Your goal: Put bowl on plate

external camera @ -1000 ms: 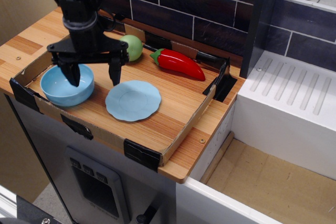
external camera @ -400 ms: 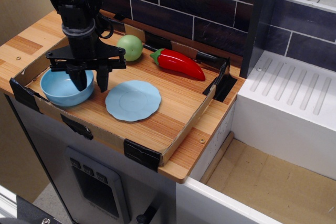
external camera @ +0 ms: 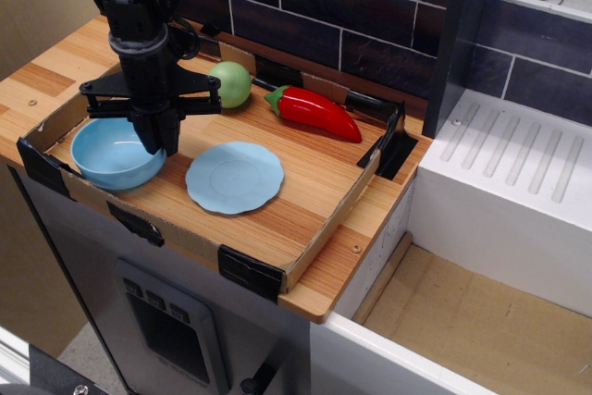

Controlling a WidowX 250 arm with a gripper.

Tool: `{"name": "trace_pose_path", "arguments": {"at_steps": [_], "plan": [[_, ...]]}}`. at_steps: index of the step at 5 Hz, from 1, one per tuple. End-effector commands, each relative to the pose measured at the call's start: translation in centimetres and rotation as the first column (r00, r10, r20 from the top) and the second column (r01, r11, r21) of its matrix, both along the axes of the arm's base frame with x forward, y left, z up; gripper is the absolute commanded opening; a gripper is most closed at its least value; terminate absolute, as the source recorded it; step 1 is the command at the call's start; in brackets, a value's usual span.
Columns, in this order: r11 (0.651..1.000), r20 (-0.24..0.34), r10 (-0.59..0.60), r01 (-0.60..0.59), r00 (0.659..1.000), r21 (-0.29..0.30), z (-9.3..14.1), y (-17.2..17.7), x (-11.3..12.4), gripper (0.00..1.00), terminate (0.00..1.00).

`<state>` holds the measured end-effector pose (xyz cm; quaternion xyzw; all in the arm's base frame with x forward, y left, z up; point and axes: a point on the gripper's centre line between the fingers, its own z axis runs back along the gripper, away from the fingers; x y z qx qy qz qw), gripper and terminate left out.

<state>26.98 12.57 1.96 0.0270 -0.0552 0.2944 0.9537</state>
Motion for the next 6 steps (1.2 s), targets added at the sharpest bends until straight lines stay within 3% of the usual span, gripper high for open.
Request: {"name": "trace_pose_path", "arguments": {"at_steps": [1,2,3,6], "plan": [[0.999,0.08,-0.014,0.017,0.997,-0.034,5.2,-1.2,0.7,0.0,0.0],[0.996,0.096,-0.024,0.032,0.995,-0.079,6.8,-3.8,1.5,0.0,0.0],[0.994,0.089,-0.054,0.062,0.995,-0.091,6.5,-6.4,2.5,0.0,0.0],[0.998,0.076,-0.028,0.032,0.997,-0.057,3.1,-9.6,4.1,0.0,0.0]]}}
